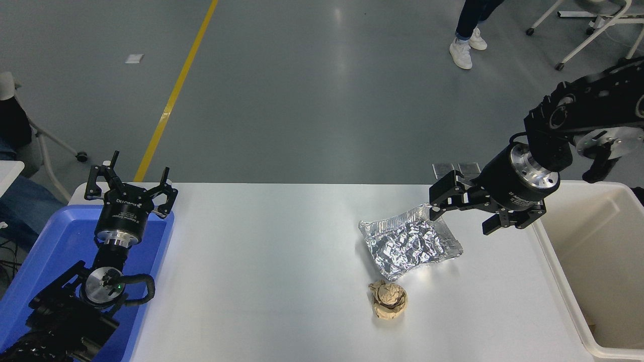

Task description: Pick up foil plate and place in dustbin

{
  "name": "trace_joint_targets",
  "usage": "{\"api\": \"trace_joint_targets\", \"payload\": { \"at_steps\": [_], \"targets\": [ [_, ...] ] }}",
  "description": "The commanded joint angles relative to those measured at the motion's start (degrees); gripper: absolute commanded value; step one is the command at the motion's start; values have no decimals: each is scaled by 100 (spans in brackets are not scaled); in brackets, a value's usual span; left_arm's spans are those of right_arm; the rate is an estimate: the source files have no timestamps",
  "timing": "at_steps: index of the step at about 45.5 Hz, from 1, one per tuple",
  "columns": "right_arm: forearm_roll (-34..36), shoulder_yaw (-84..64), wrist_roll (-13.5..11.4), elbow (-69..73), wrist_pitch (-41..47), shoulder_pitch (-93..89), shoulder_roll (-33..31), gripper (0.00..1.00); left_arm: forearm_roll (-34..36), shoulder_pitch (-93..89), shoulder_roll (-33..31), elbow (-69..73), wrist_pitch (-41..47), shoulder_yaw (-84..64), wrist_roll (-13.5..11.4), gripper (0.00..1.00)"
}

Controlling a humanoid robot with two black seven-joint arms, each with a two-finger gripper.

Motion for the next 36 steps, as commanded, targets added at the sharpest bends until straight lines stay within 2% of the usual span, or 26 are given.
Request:
{"api": "trace_joint_targets", "payload": {
  "at_steps": [1,36],
  "targets": [
    [-13,25,-4,48,61,73,3,100,0,0,0,0,0,-3,2,100],
    [-48,130,4,-49,52,170,179,100,0,0,9,0,0,15,-6,100]
  ]
}}
